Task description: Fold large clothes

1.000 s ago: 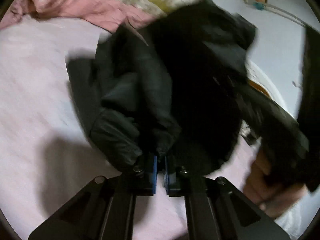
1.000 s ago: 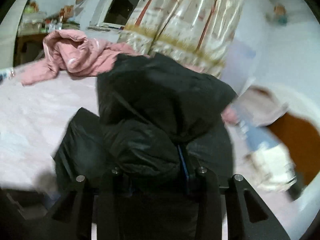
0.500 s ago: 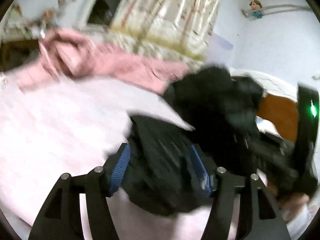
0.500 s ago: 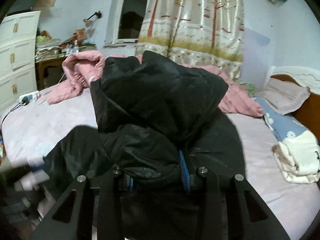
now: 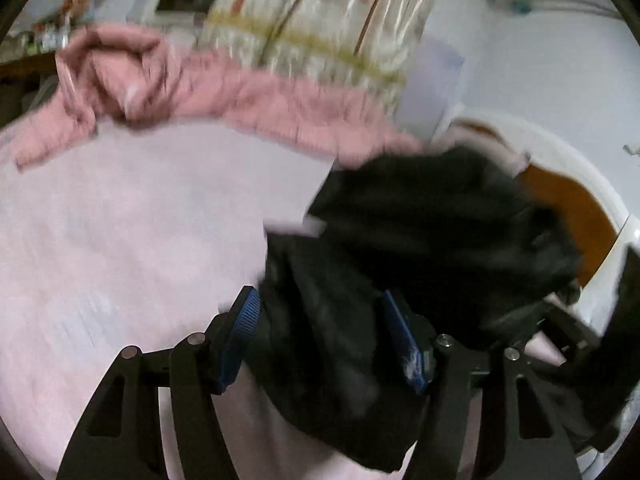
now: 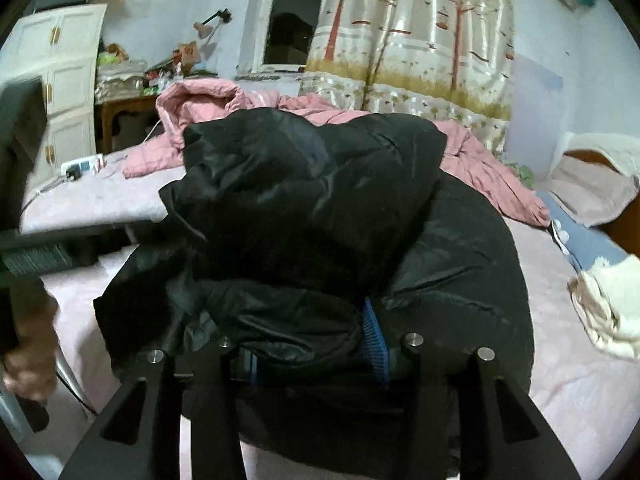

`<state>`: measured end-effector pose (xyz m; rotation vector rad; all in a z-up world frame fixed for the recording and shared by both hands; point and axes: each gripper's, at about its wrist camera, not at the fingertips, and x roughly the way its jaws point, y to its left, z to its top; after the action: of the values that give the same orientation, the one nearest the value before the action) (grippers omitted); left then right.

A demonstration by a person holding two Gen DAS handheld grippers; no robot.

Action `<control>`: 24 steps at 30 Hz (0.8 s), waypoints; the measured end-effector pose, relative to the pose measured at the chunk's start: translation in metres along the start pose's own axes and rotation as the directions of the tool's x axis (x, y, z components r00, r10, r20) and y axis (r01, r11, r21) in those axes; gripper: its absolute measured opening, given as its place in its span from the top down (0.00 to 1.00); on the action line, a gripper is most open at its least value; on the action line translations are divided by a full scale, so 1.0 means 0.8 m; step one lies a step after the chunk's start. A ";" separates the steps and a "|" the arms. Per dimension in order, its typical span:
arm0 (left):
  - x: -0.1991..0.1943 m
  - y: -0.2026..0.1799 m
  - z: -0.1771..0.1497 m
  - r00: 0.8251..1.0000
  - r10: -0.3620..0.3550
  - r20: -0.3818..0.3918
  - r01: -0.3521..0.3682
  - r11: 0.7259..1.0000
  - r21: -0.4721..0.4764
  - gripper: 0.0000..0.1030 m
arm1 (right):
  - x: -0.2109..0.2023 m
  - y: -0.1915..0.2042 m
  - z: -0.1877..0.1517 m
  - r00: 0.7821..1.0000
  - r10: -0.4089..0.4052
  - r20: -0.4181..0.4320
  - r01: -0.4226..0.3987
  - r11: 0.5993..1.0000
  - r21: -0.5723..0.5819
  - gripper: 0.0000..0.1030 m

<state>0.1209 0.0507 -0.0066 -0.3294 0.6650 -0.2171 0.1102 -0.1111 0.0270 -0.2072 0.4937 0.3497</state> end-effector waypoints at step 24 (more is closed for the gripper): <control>-0.075 0.023 0.097 0.956 -0.125 0.265 0.126 0.992 0.011 0.43 | 0.011 0.026 -0.038 0.998 -0.029 0.062 0.034 0.996 -0.085 0.57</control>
<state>0.1260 0.1034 0.0781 -0.3990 0.3802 -0.2866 0.0965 -0.0979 -0.0055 -0.2869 0.4151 0.3455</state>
